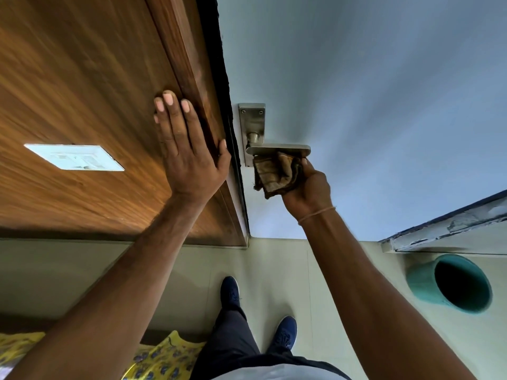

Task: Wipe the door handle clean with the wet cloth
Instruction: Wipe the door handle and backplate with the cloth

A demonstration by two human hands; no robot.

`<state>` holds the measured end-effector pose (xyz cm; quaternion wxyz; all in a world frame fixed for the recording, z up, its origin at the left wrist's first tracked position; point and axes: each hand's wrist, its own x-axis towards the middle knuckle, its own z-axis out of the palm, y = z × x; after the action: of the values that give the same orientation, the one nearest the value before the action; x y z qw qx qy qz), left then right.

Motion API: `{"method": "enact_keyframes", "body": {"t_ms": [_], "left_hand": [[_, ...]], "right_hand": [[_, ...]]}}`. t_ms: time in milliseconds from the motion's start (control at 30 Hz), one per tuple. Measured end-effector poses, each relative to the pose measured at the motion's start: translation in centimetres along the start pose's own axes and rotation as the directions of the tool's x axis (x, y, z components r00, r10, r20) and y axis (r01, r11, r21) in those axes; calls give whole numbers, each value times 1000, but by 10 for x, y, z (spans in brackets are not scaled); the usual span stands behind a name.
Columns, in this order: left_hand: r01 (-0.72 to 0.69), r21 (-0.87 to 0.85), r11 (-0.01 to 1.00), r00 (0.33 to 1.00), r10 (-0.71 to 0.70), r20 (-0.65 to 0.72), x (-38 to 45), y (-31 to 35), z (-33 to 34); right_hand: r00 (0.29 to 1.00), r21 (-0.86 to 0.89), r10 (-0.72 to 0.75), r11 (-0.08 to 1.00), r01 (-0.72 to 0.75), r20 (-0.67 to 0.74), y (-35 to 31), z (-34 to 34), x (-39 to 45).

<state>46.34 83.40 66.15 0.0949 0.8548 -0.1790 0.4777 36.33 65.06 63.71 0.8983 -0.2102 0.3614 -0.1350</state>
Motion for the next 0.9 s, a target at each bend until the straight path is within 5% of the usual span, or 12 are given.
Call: {"method": "enact_keyframes", "body": {"t_ms": [333, 600, 700, 800, 867, 900], "left_hand": [[-35, -26, 999, 999, 35, -1, 0, -6, -3], [4, -63, 998, 1000, -2, 29, -1, -1, -4], [5, -61, 998, 999, -3, 34, -2, -1, -5], [-11, -64, 998, 1000, 12, 22, -1, -4, -6], [-15, -62, 998, 1000, 16, 14, -2, -4, -5], [-14, -60, 998, 1000, 15, 11, -2, -4, -5]], "right_hand": [[998, -3, 34, 999, -34, 56, 1, 8, -12], [954, -375, -276, 877, 299, 116, -50, -11, -16], [855, -638, -441, 582, 504, 273, -55, 0, -22], [655, -777, -509, -44, 628, 559, -52, 9, -23], [513, -686, -455, -478, 548, 727, -45, 15, -23], [470, -640, -438, -592, 491, 766, -41, 18, -22]]}}
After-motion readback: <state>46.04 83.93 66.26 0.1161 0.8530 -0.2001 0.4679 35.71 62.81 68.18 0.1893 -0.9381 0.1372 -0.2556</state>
